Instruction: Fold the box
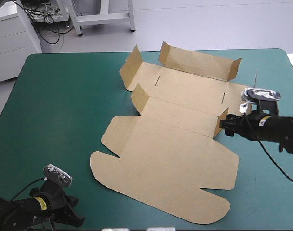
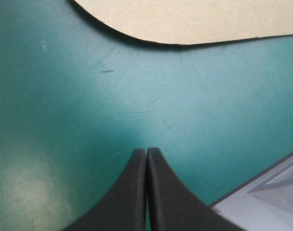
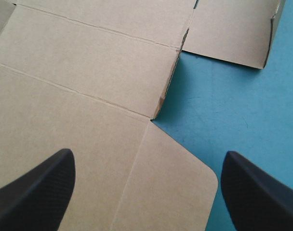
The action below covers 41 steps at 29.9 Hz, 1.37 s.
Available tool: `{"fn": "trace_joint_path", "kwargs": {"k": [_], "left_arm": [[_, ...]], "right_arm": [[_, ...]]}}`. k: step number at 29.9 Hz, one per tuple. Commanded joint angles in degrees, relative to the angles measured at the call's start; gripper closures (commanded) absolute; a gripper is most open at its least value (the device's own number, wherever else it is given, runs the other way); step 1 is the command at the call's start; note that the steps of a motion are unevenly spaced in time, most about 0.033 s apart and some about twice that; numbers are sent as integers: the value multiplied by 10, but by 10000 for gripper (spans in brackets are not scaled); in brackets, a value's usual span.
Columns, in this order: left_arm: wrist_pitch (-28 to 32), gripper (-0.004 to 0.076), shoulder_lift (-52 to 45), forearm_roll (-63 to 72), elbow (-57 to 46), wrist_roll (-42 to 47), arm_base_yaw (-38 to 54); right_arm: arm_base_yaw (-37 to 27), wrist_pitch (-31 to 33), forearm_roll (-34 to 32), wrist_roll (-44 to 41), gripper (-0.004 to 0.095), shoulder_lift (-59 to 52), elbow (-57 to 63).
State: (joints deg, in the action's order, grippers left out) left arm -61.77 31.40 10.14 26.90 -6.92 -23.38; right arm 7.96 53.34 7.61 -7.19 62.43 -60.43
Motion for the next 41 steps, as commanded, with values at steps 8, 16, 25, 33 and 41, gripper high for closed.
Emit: {"fn": "trace_joint_path", "kwargs": {"k": [8,16,25,33,41], "left_arm": [[19,756,4,11,12,2,-2],[19,756,4,10,12,2,-2],[19,756,4,10,12,2,-2],[19,756,4,10,12,2,-2],[19,756,4,10,12,2,-2]], "right_arm": [[-1,-67,-3,-57,140,173,-70],[-1,-93,1,-68,147,261,-121],[-1,-78,0,-94,197,318,-142],[-1,-82,-36,-124,675,338,-142],[-1,-73,-82,-103,931,338,-144]]}}
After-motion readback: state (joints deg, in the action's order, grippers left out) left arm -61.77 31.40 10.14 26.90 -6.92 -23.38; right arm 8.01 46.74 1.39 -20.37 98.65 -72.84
